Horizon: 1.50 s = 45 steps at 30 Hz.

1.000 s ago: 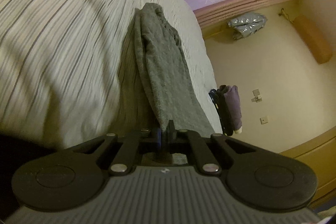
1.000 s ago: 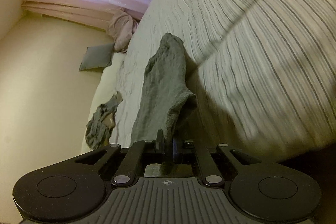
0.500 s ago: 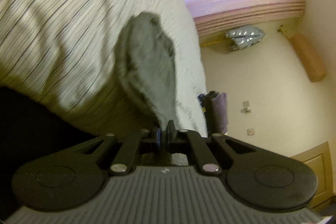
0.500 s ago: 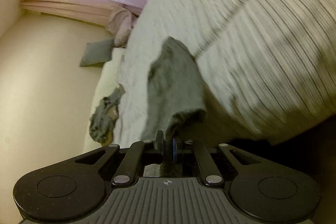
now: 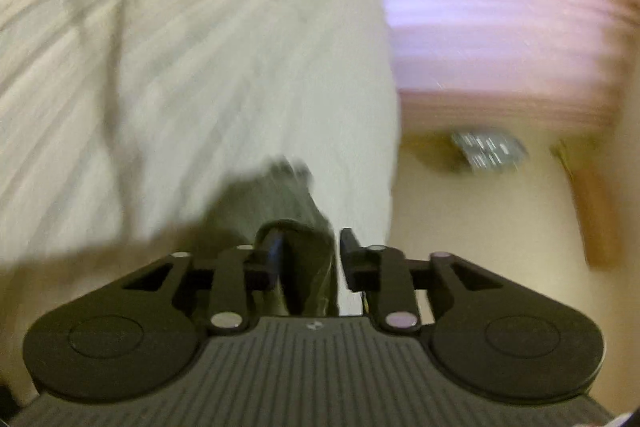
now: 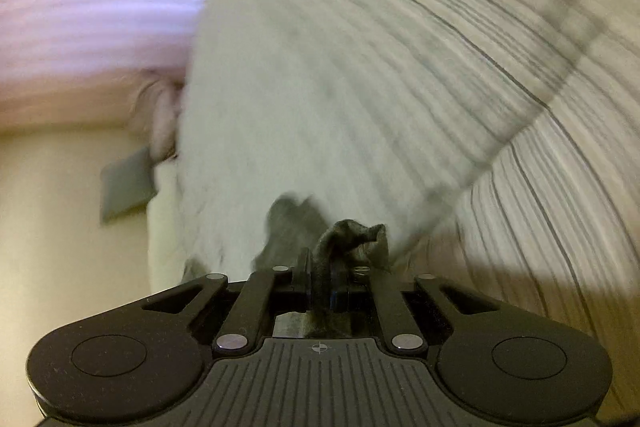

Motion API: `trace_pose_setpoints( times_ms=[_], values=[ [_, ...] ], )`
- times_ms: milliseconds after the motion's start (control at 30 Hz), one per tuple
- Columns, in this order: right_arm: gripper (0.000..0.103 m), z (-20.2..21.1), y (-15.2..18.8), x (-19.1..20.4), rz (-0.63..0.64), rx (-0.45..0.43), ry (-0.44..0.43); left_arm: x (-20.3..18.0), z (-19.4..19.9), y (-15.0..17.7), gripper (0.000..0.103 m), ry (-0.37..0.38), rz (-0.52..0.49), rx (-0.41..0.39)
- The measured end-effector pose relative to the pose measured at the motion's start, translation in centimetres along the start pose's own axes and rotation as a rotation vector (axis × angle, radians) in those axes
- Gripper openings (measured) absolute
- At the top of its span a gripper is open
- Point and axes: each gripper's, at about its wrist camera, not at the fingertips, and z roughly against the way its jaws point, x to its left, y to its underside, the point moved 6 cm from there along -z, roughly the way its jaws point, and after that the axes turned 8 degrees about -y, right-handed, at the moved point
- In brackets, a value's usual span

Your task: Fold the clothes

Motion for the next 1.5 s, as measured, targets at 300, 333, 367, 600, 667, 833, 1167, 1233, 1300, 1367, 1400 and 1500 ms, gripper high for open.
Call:
trace_pose_setpoints(
  times_ms=[300,333,367,600,667,833,1167,1233,1300,1367,1400,1500],
  values=[
    [0.065,1.5,-2.2,1.1,0.289,-0.091,-0.072,-0.4,0.9,-1.2,0.030,-0.057,-0.210,-0.062],
    [0.065,2.1,-2.0,1.2,0.356,-0.084,-0.069,-0.4,1.1,-0.7,0.033,-0.057,-0.232,-0.055],
    [0.065,2.8,-1.8,1.3,0.422,-0.078,-0.067,-0.3,1.2,-0.1,0.040,-0.054,-0.243,-0.046],
    [0.065,-0.1,-0.6,0.3,0.602,0.045,-0.004,-0.4,-0.7,1.4,0.044,-0.033,-0.268,-0.015],
    [0.065,-1.9,-0.5,0.1,0.621,0.070,0.008,-0.9,-1.3,1.5,0.044,-0.030,-0.286,-0.010],
    [0.031,-4.6,-0.4,0.2,0.631,0.078,-0.010,-1.9,-2.3,2.0,0.024,-0.056,-0.409,-0.017],
    [0.008,0.1,0.7,4.2,0.803,-0.073,-0.078,-5.8,-0.4,2.5,0.000,-0.022,-0.704,-0.145],
    [0.008,-0.3,0.4,4.8,0.807,-0.095,-0.066,-6.2,-1.1,2.0,0.000,-0.037,-0.739,-0.161],
    [0.008,-1.7,0.3,4.7,0.819,-0.092,-0.023,-6.1,-2.4,1.3,0.000,-0.082,-0.759,-0.156],
    [0.008,-3.4,-0.1,4.0,0.796,-0.087,0.025,-5.4,-4.2,0.7,0.000,-0.131,-0.756,-0.137],
    [0.008,-4.1,-0.4,3.6,0.780,-0.085,0.049,-4.8,-5.1,0.4,0.001,-0.159,-0.747,-0.126],
    [0.009,-5.5,-0.8,1.8,0.710,-0.079,0.103,-3.3,-5.9,0.5,0.006,-0.214,-0.721,-0.110]
  ],
)
